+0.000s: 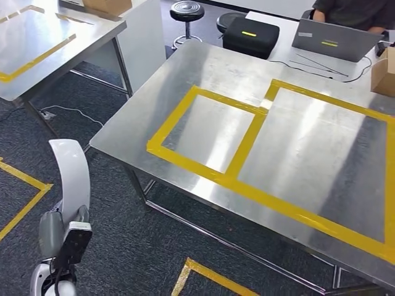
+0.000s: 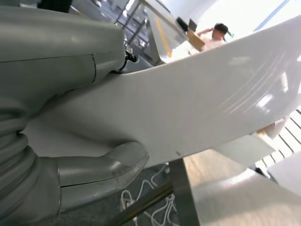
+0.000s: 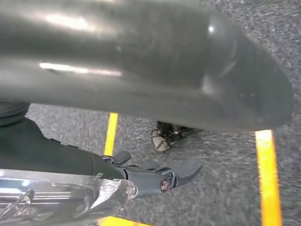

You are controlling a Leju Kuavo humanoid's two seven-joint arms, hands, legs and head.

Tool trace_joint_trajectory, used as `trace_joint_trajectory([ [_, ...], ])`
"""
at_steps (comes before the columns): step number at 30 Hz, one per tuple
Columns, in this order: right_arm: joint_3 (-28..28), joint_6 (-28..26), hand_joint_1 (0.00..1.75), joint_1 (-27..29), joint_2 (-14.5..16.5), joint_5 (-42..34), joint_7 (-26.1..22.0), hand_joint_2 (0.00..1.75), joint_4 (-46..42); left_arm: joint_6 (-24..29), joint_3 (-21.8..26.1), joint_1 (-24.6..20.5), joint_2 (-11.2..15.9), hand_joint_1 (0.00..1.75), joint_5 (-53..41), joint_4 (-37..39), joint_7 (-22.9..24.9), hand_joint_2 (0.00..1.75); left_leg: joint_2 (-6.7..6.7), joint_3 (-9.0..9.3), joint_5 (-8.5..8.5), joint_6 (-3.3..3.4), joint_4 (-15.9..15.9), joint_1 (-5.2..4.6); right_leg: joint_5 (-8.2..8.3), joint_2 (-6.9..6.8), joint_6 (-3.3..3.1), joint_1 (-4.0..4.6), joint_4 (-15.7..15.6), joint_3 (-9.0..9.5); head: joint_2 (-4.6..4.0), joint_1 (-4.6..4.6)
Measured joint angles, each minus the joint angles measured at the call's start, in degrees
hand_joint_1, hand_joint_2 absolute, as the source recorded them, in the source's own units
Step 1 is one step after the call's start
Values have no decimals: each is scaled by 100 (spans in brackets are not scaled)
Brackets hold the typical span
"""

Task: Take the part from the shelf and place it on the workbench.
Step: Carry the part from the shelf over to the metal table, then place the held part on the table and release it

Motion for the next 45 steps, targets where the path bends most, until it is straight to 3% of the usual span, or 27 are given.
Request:
trace_joint_trajectory([
  [2,0,-1,0,41,-1,27,-1,0,0,30,-53,-24,4,175,4,-1,-2,175,107,9,-14,97,-7,-7,-12,17,53,-18,-22,-27,-1,5],
  [3,-1,-1,0,58,0,42,1,0,0,54,-82,-36,8,175,13,-1,-3,175,162,23,-13,142,-14,-2,-58,-100,78,-16,47,-56,-1,24],
  [4,-1,-1,0,60,2,57,2,0,0,78,-116,-40,13,175,22,-1,-3,175,228,37,-14,177,-20,2,-163,-271,100,-9,233,-136,-1,44],
  [6,-2,1,0,31,7,83,4,0,0,109,-192,-34,29,175,39,-1,-3,175,370,63,-34,221,-23,-10,-510,-616,136,0,908,-464,-1,75],
  [8,-2,4,0,5,9,102,4,0,0,120,-253,-35,46,175,48,-1,-3,175,528,92,-67,231,-21,-31,-729,-721,153,-4,1536,-802,-1,75],
  [9,-2,6,0,5,9,112,4,0,0,126,-285,-41,52,175,50,-1,-3,175,600,115,-88,231,-21,-38,-684,-736,149,-3,1589,-840,-1,77],
  [10,-2,5,0,9,9,123,4,0,0,132,-316,-50,56,175,52,-1,-3,175,670,149,-114,227,-20,-46,-530,-756,134,1,1411,-758,-1,76],
  [12,-2,2,0,9,9,139,2,0,0,147,-372,-75,61,175,54,-1,-3,175,791,233,-175,200,-20,-67,-128,-933,76,35,632,-364,-1,77],
  [14,-2,-4,0,-10,9,147,-3,0,0,161,-413,-97,69,175,59,-1,-3,175,887,291,-226,150,-22,-98,67,-1090,26,78,114,-96,-1,73],
  [15,-2,-7,0,-16,9,149,-5,0,0,164,-435,-106,73,175,62,-1,-3,175,930,306,-238,121,-30,-109,67,-1096,12,96,60,-77,-1,70],
  [17,-2,-10,0,-7,9,151,-5,0,0,166,-471,-127,78,175,73,-2,-3,175,992,338,-254,58,-58,-103,84,-973,-35,87,29,-79,-1,69],
  [19,-4,-26,0,-3,11,160,1,0,0,167,-489,-152,92,175,110,-4,-20,175,834,294,-374,-4,87,-91,107,-865,-93,50,-34,-43,-1,50],
  [21,-7,-61,0,-23,13,192,19,0,0,168,-512,-165,115,175,154,0,-46,175,568,-14,-677,-33,692,-84,113,-773,-131,24,-65,-14,-1,16],
  [22,-8,-82,0,-34,13,222,34,0,0,165,-533,-171,126,175,164,6,-53,175,501,-238,-823,-40,1077,-83,109,-728,-142,22,-65,-12,-1,6],
  [23,-9,-96,0,-39,13,252,54,0,0,161,-561,-182,136,175,163,14,-55,175,471,-436,-892,-46,1381,-82,104,-680,-147,21,-65,-8,-1,0],
  [24,-9,-105,0,-37,14,283,77,0,0,156,-590,-199,144,175,151,22,-55,175,461,-554,-845,-50,1506,-81,97,-637,-148,19,-64,1,-1,-1],
  [25,-9,-111,0,-33,15,314,101,0,0,148,-625,-228,149,175,121,28,-49,175,459,-564,-681,-50,1413,-79,89,-599,-143,15,-64,15,-1,-2],
  [27,-9,-105,0,-32,17,382,142,0,0,109,-725,-331,154,175,12,45,-10,175,440,-332,-198,-55,764,-66,65,-537,-108,5,-55,45,-1,-7],
  [29,-9,-86,0,-49,18,451,171,0,0,47,-868,-491,148,175,-116,69,60,175,385,-97,51,-30,154,-47,24,-496,-47,23,-2,29,-1,-16],
  [30,-9,-78,0,-55,17,473,181,0,0,21,-938,-565,139,175,-163,80,93,175,360,-54,69,-16,24,-39,5,-486,-48,37,17,3,-1,-20],
  [33,-9,-72,0,-52,17,494,195,0,0,-7,-1088,-718,111,175,-223,99,156,175,347,-49,63,25,-17,-44,-12,-485,-189,55,2,-22,-1,3],
  [34,-8,-69,0,-49,17,497,197,0,1,-9,-1120,-749,107,175,-228,105,164,175,347,-47,63,43,-17,-48,-2,-488,-206,57,-14,-10,-1,11],
  [41,-5,-54,0,-50,17,585,202,0,2,-77,-1243,-862,97,175,-348,156,211,175,347,-48,64,107,-17,-63,63,-496,10,41,-112,70,-1,9],
  [45,28,-10,0,-86,17,755,216,0,2,-305,-1431,-1234,11,175,-802,313,446,175,345,-49,68,121,-19,-65,63,-507,56,36,-120,70,-1,8],
])
